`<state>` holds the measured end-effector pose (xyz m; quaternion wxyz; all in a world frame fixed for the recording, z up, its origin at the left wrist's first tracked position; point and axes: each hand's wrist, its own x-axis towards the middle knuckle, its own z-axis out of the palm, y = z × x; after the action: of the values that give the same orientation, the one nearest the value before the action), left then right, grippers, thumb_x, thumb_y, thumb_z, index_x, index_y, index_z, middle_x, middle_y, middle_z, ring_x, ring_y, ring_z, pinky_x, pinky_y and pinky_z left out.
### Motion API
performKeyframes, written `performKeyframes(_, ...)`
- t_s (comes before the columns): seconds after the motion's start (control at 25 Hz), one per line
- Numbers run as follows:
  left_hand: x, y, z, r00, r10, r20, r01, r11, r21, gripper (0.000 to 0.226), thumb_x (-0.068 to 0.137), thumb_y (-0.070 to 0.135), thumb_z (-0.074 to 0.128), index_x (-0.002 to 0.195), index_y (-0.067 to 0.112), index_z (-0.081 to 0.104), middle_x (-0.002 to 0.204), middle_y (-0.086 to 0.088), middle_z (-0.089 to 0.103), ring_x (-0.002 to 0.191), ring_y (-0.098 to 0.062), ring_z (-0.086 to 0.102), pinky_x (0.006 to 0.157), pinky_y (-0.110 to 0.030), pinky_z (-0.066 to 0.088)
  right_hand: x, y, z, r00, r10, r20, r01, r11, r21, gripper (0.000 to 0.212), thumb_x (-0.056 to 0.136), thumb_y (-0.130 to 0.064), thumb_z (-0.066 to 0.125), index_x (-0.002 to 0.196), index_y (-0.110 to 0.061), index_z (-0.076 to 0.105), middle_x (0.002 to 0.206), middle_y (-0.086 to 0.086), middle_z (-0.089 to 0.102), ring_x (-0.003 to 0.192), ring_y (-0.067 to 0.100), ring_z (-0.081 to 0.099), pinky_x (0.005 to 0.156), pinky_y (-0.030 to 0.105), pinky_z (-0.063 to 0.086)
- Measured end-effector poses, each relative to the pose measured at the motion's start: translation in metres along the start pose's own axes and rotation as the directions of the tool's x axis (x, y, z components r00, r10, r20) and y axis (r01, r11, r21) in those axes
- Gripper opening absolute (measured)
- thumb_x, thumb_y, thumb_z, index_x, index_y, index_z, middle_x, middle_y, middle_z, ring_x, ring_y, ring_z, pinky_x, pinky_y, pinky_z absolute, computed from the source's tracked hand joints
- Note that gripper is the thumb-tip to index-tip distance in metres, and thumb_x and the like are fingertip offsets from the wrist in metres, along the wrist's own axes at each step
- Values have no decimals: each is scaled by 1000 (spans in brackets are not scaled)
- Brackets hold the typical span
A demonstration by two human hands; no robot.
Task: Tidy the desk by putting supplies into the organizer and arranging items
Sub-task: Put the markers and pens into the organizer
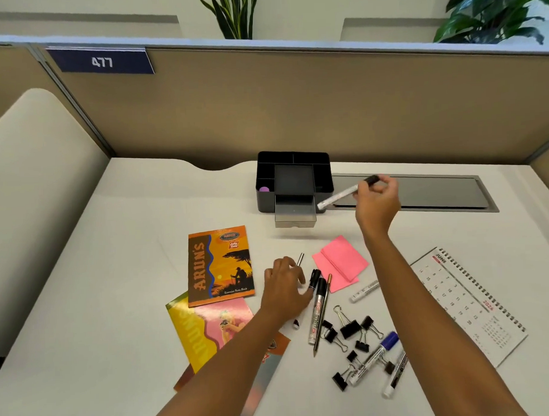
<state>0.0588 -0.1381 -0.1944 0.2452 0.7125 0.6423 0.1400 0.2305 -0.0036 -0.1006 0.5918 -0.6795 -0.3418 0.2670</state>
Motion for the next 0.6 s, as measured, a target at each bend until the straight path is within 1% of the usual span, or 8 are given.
performKeyframes(0.08, -5, 1, 3, 999, 25, 36, -27, 998, 64, 31, 78, 49, 63, 88, 19, 62, 107, 3, 48, 107, -18, 40, 90, -33, 30, 6, -10, 11, 987, -161, 13, 161, 987, 18, 31, 86, -10, 63, 115, -14, 53, 95, 7, 66, 77, 16, 70, 71, 21, 57)
performKeyframes(0.12, -7, 1, 4, 998, 32, 52, -37, 994, 100, 33, 78, 50, 63, 87, 19, 62, 105, 2, 48, 106, -19, 40, 90, -34, 31, 6, -12, 16, 971, -236, 51, 235, 972, 15, 31, 88, -8, 61, 117, -14, 51, 100, 7, 64, 80, 16, 69, 72, 19, 56)
performKeyframes(0.2, -8, 0, 4, 996, 37, 77, -49, 986, 157, 32, 79, 49, 62, 87, 18, 63, 103, 0, 50, 106, -22, 41, 89, -35, 32, 8, -8, 26, 921, -357, 156, 367, 929, -41, 31, 90, -6, 56, 119, -15, 50, 106, 6, 61, 85, 16, 67, 78, 24, 58)
performKeyframes(0.24, -8, 0, 3, 996, 35, 88, -50, 982, 179, 31, 80, 48, 61, 86, 18, 64, 103, 0, 51, 107, -23, 41, 89, -36, 32, 8, -3, 29, 895, -390, 216, 417, 904, -95, 30, 92, -5, 54, 119, -16, 50, 106, 6, 59, 85, 14, 65, 80, 28, 58)
performKeyframes(0.28, -7, 0, 3, 995, 30, 97, -48, 979, 197, 30, 81, 47, 60, 86, 17, 65, 103, -1, 52, 107, -23, 41, 90, -36, 33, 9, 2, 32, 877, -398, 271, 447, 881, -153, 29, 93, -6, 53, 120, -16, 50, 107, 6, 58, 84, 13, 63, 81, 30, 58)
performKeyframes(0.36, -6, -1, 2, 994, 24, 103, -46, 975, 219, 31, 81, 47, 60, 84, 17, 67, 102, -1, 54, 106, -23, 41, 90, -36, 33, 9, 13, 35, 856, -389, 340, 476, 849, -228, 30, 95, -7, 53, 123, -15, 50, 110, 7, 57, 88, 15, 61, 82, 34, 58)
performKeyframes(0.48, -5, -1, 4, 995, 12, 99, -34, 974, 225, 32, 78, 46, 59, 81, 15, 70, 99, -1, 54, 105, -23, 42, 89, -36, 35, 13, 25, 35, 846, -347, 404, 469, 846, -256, 30, 94, -6, 56, 122, -15, 49, 111, 9, 59, 95, 22, 63, 82, 40, 59)
performKeyframes(0.6, -5, -1, 3, 998, -33, 44, 27, 992, 121, 31, 76, 45, 63, 80, 16, 71, 97, 1, 53, 103, -21, 42, 87, -33, 35, 12, 28, 31, 847, -293, 444, 425, 875, -233, 30, 93, -4, 57, 120, -15, 49, 113, 8, 59, 99, 22, 61, 87, 41, 58)
